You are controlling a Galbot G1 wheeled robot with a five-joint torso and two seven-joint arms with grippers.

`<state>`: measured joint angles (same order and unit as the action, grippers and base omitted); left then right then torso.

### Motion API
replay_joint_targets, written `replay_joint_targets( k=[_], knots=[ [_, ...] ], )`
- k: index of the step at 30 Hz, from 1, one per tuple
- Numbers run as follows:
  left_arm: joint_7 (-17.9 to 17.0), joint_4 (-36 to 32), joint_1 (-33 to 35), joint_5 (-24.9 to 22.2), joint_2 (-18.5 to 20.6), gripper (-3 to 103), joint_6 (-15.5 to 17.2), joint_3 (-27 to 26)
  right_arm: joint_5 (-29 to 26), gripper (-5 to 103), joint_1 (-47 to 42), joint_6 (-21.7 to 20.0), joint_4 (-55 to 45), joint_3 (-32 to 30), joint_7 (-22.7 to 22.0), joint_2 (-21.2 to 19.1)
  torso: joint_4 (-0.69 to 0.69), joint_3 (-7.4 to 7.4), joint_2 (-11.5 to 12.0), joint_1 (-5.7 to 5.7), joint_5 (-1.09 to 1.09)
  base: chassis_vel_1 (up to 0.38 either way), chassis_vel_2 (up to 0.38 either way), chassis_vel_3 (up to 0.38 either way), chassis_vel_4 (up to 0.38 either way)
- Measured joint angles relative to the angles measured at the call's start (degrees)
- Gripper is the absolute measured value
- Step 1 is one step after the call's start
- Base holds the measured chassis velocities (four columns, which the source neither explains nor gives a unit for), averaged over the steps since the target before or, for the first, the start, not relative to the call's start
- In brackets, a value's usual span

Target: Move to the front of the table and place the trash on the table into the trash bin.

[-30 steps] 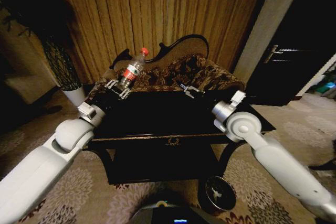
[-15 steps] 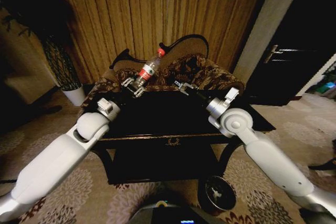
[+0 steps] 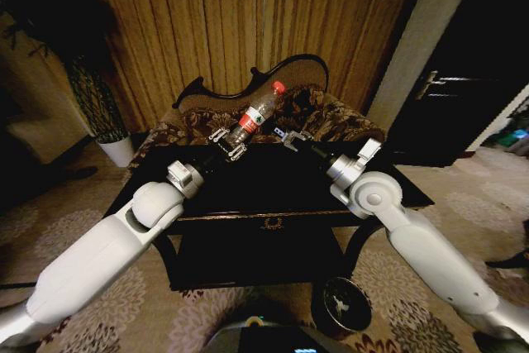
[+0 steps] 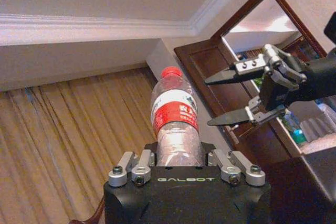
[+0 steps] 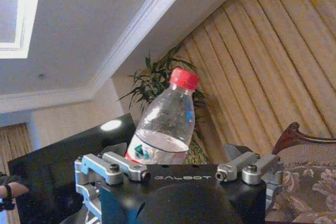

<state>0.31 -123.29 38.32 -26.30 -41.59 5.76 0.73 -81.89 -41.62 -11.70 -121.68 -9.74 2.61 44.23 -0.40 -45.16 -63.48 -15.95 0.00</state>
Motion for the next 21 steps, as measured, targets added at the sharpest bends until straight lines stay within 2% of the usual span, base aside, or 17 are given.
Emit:
replay_joint_targets(
  k=[12, 21],
  knots=[
    [-0.32, -3.93, -0.87, -0.2, 0.63, 39, 2.23, 2.29, 0.05, 100, -0.31, -0.33, -0.88, 0.07, 0.02, -0.7, 0.0, 0.0, 0.0, 0.0, 0.0, 0.0, 0.0, 0.0, 0.0],
    [0.03, -4.68, 0.65, 0.07, 0.88, 37, 2.22, 2.9, 0.04, 100, -0.93, -0.37, -1.34, -0.47, -0.09, -1.03, 0.0, 0.0, 0.0, 0.0, 0.0, 0.0, 0.0, 0.0, 0.0]
  ],
)
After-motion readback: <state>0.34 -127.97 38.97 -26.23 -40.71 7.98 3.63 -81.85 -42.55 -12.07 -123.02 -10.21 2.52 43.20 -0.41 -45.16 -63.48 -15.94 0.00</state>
